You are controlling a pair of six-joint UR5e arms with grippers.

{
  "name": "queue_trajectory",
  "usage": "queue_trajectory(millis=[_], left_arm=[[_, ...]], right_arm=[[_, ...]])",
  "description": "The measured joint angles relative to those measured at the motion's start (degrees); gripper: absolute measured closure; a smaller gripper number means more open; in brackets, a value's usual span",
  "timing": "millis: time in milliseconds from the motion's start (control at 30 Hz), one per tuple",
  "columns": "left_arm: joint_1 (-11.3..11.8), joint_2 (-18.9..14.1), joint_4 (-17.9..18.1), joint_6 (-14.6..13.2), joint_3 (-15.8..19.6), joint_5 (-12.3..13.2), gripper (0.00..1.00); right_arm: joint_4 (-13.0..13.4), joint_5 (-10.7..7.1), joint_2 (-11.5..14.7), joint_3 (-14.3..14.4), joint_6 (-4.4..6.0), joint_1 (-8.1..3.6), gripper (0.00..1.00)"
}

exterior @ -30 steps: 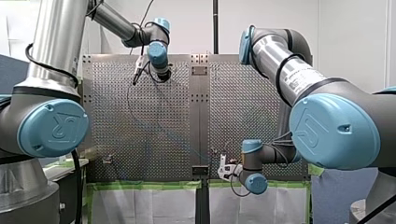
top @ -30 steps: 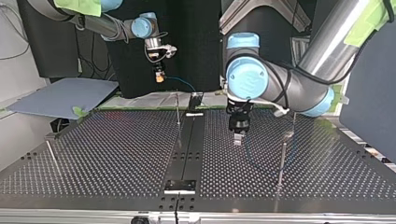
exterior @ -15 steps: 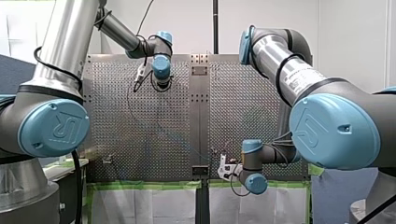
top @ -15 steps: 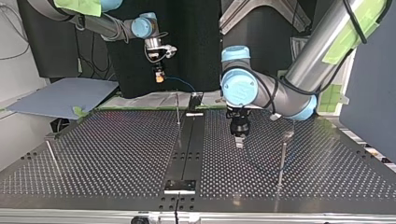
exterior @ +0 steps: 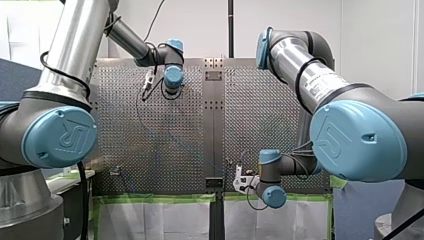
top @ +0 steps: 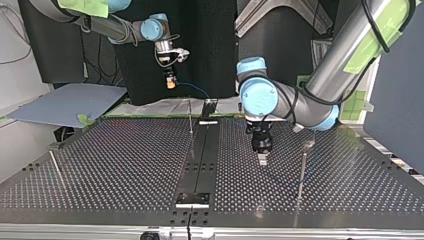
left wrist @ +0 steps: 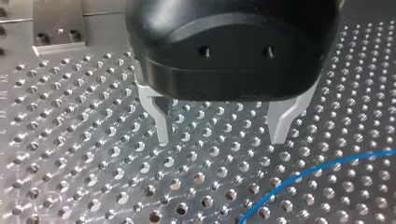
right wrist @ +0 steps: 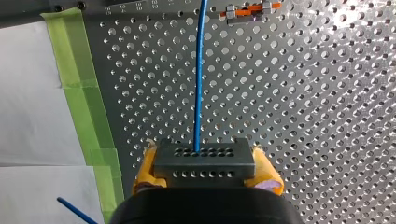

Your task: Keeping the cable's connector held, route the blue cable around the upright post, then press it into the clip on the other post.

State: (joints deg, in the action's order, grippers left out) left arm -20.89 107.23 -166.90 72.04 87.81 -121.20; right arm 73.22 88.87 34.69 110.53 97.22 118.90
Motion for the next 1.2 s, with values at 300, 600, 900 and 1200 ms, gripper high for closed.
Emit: queue_trajectory(millis=[300,600,900,1200], left_arm=[[0.0,3.9,-0.5,-2.2,-3.6,-1.5,0.01],[1.2,4.9,-0.1,-5.1,-4.9,-2.5,0.01],[1.2,7.8,0.1,-7.9,-5.3,-3.1,0.01],[1.2,9.1,2.2,-12.6,-5.4,-5.9,0.01]], right_arm=[[0.0,0.0,0.0,0.0,0.0,0.05,1.0],[0.2,0.0,0.0,0.0,0.04,0.06,1.0],[0.1,-0.1,0.0,0.0,0.04,0.07,1.0],[0.1,-0.26,0.0,0.0,0.06,0.06,1.0]])
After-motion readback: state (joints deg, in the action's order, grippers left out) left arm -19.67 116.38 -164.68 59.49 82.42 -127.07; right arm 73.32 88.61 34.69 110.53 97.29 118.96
